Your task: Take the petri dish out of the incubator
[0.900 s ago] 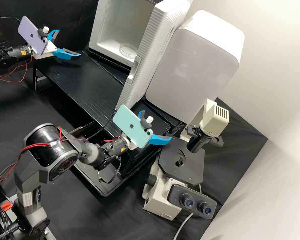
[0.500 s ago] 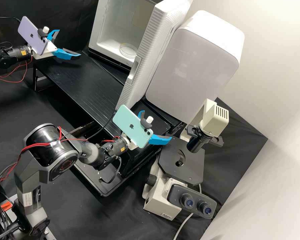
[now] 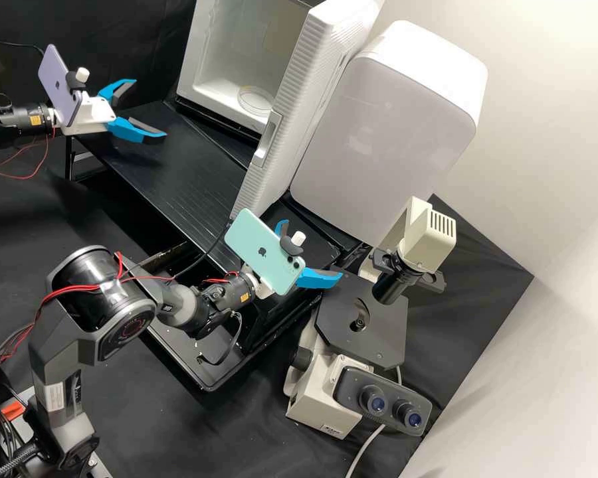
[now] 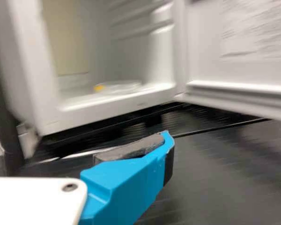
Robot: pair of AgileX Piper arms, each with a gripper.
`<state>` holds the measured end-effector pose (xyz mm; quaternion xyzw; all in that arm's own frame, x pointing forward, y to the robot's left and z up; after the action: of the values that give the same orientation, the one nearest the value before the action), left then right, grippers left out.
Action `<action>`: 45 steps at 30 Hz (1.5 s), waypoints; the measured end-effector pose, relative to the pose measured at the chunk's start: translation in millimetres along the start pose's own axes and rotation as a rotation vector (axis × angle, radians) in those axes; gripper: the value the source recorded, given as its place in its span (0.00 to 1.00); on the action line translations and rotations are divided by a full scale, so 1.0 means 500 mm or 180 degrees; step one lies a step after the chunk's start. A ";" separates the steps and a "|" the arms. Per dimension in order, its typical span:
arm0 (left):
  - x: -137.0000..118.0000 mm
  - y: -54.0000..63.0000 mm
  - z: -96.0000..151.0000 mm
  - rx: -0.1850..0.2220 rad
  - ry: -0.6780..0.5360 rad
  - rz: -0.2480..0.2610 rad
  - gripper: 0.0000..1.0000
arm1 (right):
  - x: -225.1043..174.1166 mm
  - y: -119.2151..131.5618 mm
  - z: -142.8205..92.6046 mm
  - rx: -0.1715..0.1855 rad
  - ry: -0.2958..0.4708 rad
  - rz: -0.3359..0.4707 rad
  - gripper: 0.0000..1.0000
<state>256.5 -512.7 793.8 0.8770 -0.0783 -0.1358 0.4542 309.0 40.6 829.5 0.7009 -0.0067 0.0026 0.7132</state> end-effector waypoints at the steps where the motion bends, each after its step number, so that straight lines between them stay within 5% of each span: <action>1: -0.001 0.003 0.010 0.0010 -0.0072 0.0018 1.00 | 0.000 0.000 0.000 0.0000 0.0000 0.0000 1.00; 14: -0.006 -0.001 0.104 -0.0006 -0.0681 0.0005 1.00 | 0.000 0.000 0.000 0.0000 0.0000 0.0000 1.00; 23: 0.047 -0.004 0.111 -0.0105 -0.0684 -0.0056 1.00 | 0.000 0.000 0.000 0.0000 0.0000 0.0000 1.00; 32: 0.122 0.005 0.103 -0.0074 -0.0548 -0.0180 1.00 | 0.000 0.000 0.000 0.0000 0.0000 0.0000 1.00; 45: 0.209 0.047 0.095 -0.0135 -0.0327 0.0000 1.00 | 0.000 0.000 0.000 0.0000 0.0000 0.0000 1.00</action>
<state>340.9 -590.6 769.5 0.8590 -0.0986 -0.1823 0.4681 309.0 40.6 829.5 0.7009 -0.0067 0.0026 0.7132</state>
